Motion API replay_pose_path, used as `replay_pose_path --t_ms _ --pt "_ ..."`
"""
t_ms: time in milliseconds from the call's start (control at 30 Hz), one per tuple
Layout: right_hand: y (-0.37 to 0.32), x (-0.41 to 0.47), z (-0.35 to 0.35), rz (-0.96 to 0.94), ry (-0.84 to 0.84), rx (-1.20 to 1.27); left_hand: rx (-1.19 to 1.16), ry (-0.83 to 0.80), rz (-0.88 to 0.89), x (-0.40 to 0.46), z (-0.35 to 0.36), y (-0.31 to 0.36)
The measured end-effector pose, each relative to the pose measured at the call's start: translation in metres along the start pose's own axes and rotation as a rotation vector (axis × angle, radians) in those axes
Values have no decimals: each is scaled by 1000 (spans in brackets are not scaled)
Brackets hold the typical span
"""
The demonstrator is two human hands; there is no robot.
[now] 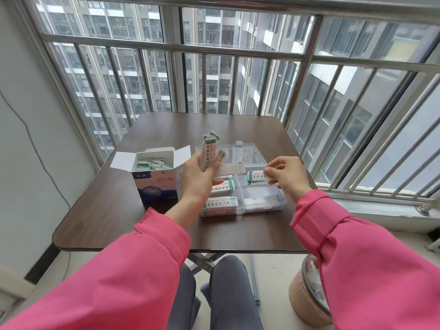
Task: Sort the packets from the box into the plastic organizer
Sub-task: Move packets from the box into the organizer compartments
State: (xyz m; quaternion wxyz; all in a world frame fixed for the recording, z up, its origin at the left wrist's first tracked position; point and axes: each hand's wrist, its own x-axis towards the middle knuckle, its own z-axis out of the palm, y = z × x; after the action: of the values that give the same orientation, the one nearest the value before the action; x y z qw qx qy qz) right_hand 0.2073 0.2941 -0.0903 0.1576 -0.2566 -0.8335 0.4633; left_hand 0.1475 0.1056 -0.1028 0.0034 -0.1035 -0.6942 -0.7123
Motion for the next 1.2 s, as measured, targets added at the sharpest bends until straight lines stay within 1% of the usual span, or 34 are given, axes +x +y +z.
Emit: replay_pose_path --t_ms 67,133,233,433,533,867,1033,1133,1200 --pt "2 5 4 -38 -41 -141 13 -1 1 2 1 -1" --pt "3 9 9 -35 -65 -260 22 -6 1 3 2 -2" --pt "0 10 17 -35 -107 -328 10 -29 -8 3 6 -2" --pt "-9 9 23 -62 -249 -552 8 -38 -14 4 7 -4" --pt "-10 10 26 -86 -267 -621 8 -37 -19 4 7 -5" --pt "-18 10 37 -74 -205 -774 -13 -58 -28 2 9 -6" --pt "-19 9 39 -138 -316 -759 -21 -61 -24 2 8 -3" --pt "-19 6 35 -127 -381 -758 -21 -56 -27 2 9 -3" --pt "-21 2 33 -107 -395 -758 -25 -63 -26 1 9 -2"
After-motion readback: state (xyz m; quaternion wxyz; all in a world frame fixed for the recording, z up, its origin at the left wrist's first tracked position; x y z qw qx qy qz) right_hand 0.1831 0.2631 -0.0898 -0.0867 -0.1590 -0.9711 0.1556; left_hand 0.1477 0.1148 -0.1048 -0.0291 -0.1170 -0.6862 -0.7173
